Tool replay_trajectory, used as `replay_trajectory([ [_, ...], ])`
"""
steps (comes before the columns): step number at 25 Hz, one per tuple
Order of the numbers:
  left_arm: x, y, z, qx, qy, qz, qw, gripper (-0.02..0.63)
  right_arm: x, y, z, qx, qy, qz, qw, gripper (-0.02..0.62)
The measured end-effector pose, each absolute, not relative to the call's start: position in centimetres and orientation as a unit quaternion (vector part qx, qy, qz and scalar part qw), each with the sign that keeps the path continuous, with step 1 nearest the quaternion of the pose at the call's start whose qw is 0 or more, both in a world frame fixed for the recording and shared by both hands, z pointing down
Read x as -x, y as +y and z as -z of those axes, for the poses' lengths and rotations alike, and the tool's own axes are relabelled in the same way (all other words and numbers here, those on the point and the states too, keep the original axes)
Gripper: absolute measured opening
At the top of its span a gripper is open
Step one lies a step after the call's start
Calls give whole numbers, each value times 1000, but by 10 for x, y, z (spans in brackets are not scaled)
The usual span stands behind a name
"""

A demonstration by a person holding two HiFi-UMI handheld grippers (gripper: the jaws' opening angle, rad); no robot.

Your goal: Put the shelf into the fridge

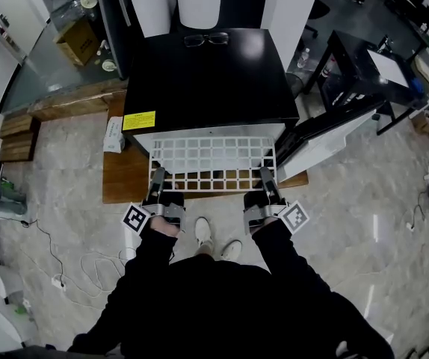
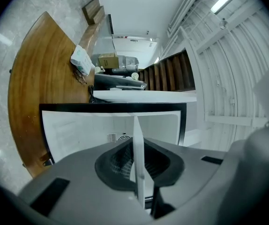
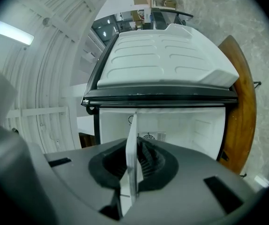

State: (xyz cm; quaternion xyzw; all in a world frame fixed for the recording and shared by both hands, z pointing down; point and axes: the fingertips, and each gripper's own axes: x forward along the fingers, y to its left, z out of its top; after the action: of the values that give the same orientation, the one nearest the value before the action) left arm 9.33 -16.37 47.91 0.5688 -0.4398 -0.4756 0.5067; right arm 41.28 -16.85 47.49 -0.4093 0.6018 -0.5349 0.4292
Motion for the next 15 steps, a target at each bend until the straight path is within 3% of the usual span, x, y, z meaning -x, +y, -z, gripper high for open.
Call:
replay_trajectory([
  [15,-92,-164,-478,-557,-461,484,494,32,-411,-173,-475,417,586,535,444,23],
])
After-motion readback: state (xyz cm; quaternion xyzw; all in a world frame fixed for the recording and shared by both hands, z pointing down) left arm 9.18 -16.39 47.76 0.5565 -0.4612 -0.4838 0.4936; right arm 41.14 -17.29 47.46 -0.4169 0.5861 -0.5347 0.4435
